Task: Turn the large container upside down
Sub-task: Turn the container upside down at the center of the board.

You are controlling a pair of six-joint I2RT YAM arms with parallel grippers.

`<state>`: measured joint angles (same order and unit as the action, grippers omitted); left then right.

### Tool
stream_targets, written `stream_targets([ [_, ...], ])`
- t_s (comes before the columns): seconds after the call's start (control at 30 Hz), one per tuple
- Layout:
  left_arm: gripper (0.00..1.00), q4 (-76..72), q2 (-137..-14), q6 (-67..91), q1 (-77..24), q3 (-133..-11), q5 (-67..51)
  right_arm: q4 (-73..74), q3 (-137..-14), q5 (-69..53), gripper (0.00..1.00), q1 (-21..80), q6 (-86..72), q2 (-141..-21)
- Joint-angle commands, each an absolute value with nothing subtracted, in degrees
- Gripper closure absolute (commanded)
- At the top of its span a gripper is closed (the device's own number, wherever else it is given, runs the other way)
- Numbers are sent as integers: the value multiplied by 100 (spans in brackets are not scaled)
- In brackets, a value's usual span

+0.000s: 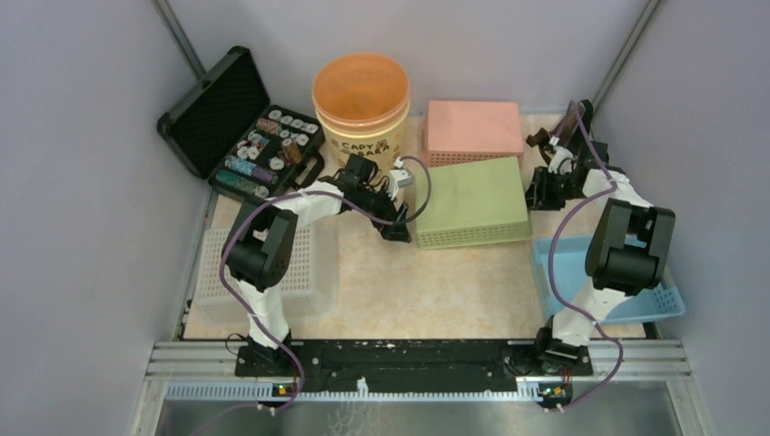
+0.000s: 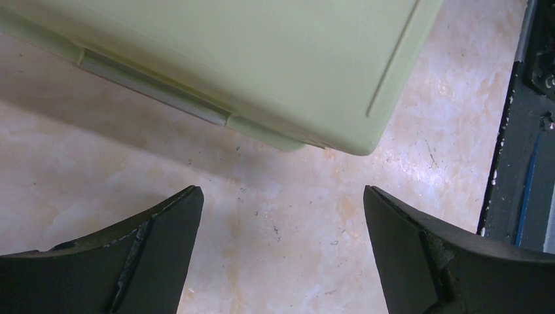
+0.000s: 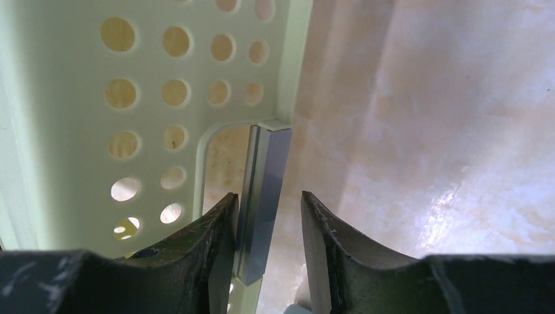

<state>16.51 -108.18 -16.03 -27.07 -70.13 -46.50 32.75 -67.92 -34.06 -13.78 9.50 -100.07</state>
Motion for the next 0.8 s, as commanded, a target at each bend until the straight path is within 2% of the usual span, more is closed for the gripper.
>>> stream_targets([
  [0.0, 1, 1495, -10937, -1492, -2726, -7229, -4886, 3378, -7231, -3863, 60, -1588, 1037, -10324],
  [0.47, 1, 1359, -11310, -1040, -2725, -7724, -5516, 4431, -8273, -4441, 59, -2038, 1167, -11313],
  [0.77, 1, 1100, -11590, -519, -2725, -8034, -5436, 4138, -8063, -4009, 58, -2092, 934, -10717],
])
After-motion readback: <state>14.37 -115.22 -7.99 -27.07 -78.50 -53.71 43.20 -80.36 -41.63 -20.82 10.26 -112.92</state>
